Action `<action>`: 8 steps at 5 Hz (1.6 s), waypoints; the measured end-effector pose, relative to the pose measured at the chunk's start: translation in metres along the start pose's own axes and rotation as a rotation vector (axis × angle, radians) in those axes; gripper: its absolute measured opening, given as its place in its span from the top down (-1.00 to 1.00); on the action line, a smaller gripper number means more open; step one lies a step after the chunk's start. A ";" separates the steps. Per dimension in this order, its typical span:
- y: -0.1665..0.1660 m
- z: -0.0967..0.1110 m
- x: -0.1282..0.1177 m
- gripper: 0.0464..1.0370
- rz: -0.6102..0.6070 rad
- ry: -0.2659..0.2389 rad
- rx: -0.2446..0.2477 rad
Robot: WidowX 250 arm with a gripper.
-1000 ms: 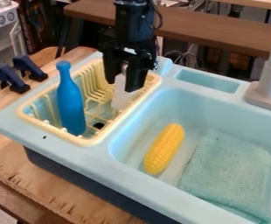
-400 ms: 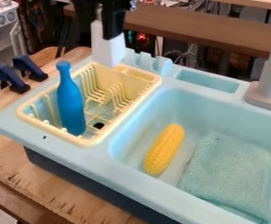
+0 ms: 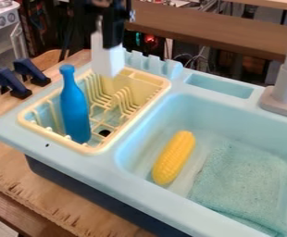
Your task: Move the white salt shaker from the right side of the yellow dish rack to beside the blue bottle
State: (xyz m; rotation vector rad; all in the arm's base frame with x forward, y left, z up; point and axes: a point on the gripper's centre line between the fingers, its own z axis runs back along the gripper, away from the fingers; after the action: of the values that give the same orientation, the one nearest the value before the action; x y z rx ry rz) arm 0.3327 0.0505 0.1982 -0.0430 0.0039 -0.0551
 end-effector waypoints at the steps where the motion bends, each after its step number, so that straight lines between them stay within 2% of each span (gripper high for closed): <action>1: 0.004 -0.009 0.003 -0.22 0.000 0.025 -0.029; 3: 0.002 -0.018 0.004 -0.22 0.015 0.050 -0.055; 4: 0.002 -0.024 -0.001 -0.22 0.044 0.079 -0.061; 5: 0.005 -0.029 -0.005 -0.22 0.053 0.103 -0.048; 6: 0.010 -0.033 -0.007 -0.35 0.049 0.124 -0.035; 7: 0.013 -0.041 -0.008 -0.90 0.013 0.171 -0.027; 8: 0.011 -0.042 -0.004 -0.94 0.022 0.144 -0.038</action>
State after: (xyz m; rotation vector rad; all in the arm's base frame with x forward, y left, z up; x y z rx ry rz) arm 0.3293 0.0601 0.1562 -0.0773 0.1493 -0.0355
